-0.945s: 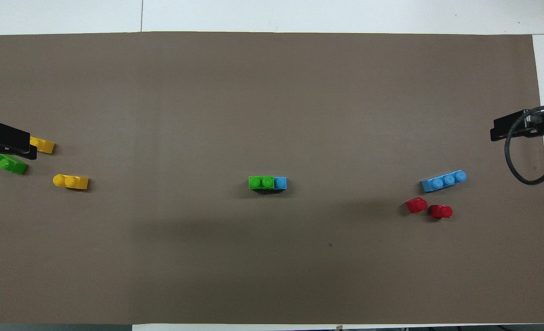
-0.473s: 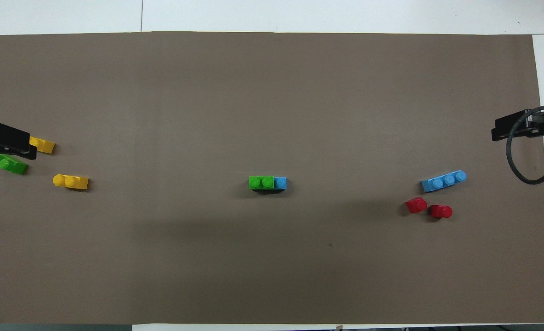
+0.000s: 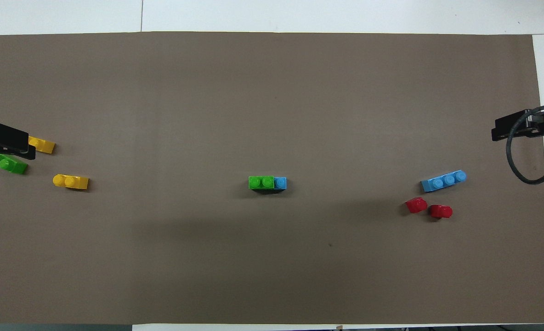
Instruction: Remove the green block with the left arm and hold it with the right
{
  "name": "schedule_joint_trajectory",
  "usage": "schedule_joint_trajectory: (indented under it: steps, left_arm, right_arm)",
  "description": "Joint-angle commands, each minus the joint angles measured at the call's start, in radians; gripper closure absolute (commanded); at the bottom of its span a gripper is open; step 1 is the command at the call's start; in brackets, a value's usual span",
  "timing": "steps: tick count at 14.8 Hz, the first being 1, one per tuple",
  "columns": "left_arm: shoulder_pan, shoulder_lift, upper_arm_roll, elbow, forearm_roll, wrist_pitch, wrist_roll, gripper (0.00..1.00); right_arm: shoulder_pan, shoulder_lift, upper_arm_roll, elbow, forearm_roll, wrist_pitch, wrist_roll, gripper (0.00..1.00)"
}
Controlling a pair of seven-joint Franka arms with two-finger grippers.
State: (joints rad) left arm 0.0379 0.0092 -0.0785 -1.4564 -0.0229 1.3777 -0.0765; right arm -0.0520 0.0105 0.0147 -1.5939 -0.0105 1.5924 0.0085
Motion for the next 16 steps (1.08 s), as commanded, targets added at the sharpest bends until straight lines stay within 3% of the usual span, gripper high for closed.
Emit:
schedule_joint_trajectory:
  steps: [1, 11, 14, 16]
  left_arm:
    - [-0.01, -0.031, 0.008, -0.032, -0.005, -0.002, 0.0, 0.0]
    - [-0.016, -0.055, 0.005, -0.082, -0.006, 0.009, -0.009, 0.0]
    - [-0.035, -0.086, -0.01, -0.14, -0.009, 0.046, -0.185, 0.0]
    - [-0.076, -0.103, -0.01, -0.182, -0.014, 0.101, -0.409, 0.0]
  right_arm:
    - [-0.009, 0.0, 0.008, 0.002, -0.011, 0.011, 0.008, 0.0]
    - [-0.002, -0.001, 0.008, 0.0, -0.009, 0.009, 0.011, 0.0]
    - [-0.002, -0.001, 0.008, 0.0, -0.009, 0.009, 0.01, 0.0]
    - [0.001, -0.001, 0.01, -0.001, -0.009, 0.011, 0.022, 0.0]
